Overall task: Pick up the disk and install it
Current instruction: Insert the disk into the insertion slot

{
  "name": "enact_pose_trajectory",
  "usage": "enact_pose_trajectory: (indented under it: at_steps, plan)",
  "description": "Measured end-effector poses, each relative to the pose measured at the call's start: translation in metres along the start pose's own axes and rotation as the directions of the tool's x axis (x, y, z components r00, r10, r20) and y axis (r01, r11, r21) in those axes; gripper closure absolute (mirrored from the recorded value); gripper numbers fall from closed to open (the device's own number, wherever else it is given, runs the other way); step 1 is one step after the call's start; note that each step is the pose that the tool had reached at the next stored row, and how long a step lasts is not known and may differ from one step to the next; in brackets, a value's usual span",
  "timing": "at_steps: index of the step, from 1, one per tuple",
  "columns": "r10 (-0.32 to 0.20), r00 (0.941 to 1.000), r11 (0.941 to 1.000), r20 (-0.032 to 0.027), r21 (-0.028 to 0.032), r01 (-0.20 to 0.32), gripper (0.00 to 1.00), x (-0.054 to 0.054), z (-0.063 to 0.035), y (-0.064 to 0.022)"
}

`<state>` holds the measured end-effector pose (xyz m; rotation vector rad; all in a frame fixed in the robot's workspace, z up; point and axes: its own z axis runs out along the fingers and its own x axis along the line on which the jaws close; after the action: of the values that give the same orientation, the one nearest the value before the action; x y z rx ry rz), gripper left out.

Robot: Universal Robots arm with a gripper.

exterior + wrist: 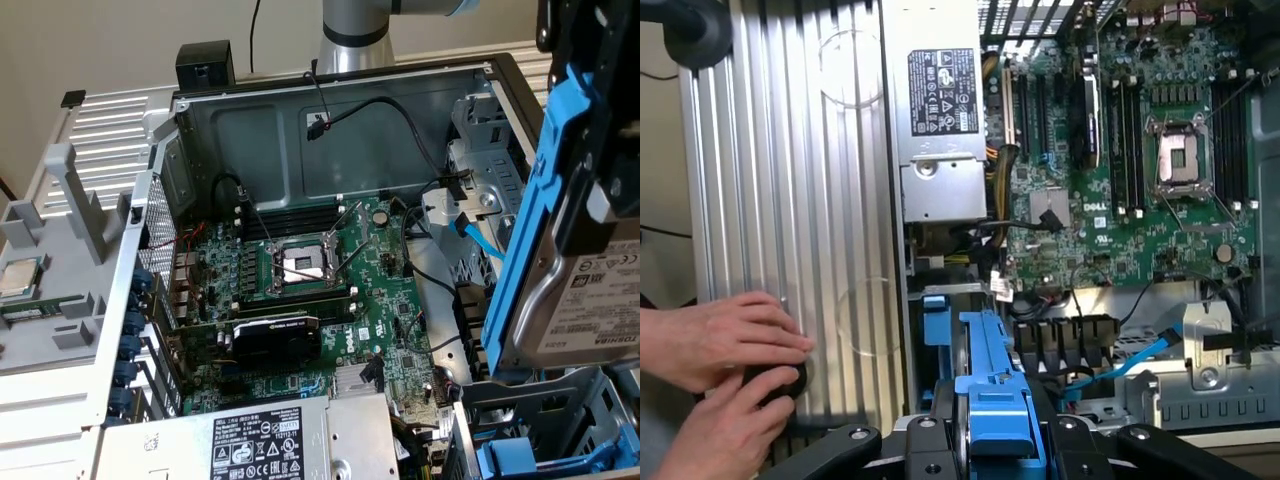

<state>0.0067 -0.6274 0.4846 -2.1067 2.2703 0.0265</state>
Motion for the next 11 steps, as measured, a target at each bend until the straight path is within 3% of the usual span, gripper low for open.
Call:
enact_pose_trajectory:
  at_steps: [5, 7, 8, 10, 11]
  plan:
    - [0.000, 1.0000, 1.0000, 0.0001, 0.0001, 0.000, 0.63, 0.0008, 0.0085, 0.0001]
    - [0.000, 1.0000, 1.0000, -0.0040, 0.0004, 0.000, 0.63, 0.0009, 0.0102, 0.0001]
    - [0.000, 0.9999, 1.0000, -0.0151, 0.0013, 0.000, 0.63, -0.0006, 0.0108, 0.0003]
    - [-0.001, 0.9989, 1.0000, -0.0465, 0.0034, 0.001, 0.63, -0.0051, 0.0110, 0.0005]
    - [-0.001, 0.9983, 1.0000, -0.0583, 0.0043, 0.001, 0.63, -0.0075, 0.0112, 0.0008]
